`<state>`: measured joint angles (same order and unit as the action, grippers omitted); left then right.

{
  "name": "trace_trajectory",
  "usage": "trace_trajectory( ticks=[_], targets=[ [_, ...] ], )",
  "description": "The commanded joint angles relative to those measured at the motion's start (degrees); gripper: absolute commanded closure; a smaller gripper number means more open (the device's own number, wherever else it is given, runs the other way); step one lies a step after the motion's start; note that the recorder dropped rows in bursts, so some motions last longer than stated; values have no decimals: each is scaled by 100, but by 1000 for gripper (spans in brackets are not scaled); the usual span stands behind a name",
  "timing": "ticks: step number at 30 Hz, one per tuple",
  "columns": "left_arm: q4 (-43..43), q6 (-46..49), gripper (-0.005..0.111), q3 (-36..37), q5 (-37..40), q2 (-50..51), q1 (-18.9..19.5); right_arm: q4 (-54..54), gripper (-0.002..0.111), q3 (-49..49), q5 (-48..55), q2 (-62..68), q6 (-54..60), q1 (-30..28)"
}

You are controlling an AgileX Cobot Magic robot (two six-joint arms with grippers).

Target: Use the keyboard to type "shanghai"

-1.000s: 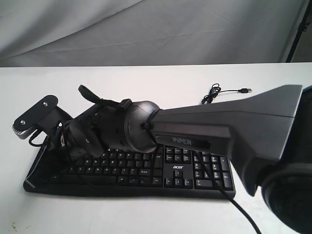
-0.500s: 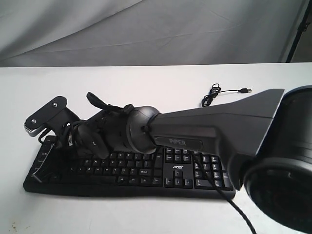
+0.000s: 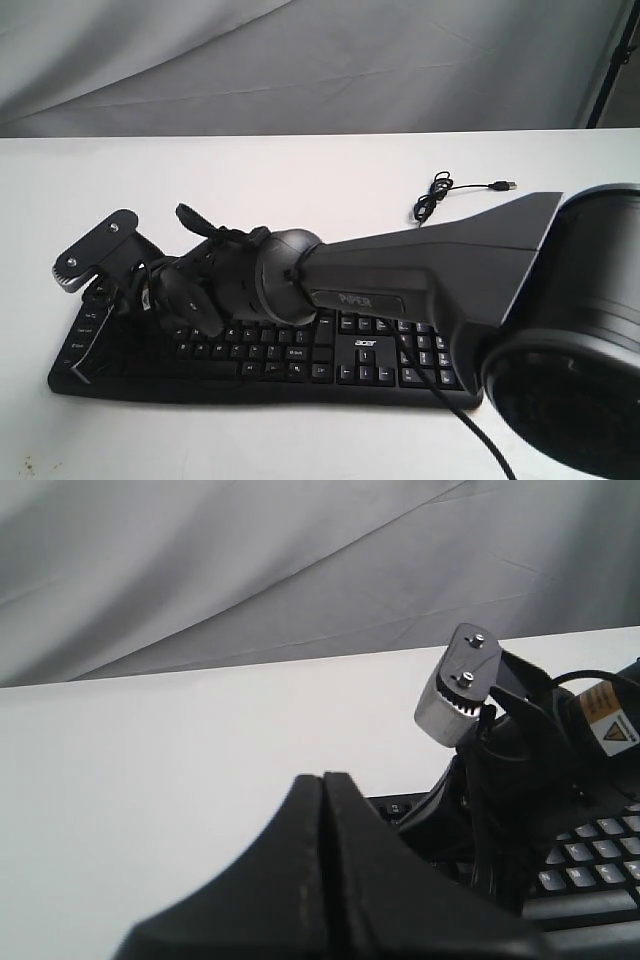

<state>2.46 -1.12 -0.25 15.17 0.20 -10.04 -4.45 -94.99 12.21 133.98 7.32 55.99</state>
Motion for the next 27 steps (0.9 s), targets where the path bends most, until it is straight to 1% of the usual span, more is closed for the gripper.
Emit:
trace_trajectory(
  ticks=[1,23,27],
  targets=[
    [27,-16,107,25,-33,-20,-32,58,108,-46,-127,-27,34,-1],
    [27,-16,107,25,-33,-20,-32,106,108,-46,-80,36,34,73],
    [27,-16,107,25,-33,-20,-32,106,108,-46,102,36,34,73]
  ],
)
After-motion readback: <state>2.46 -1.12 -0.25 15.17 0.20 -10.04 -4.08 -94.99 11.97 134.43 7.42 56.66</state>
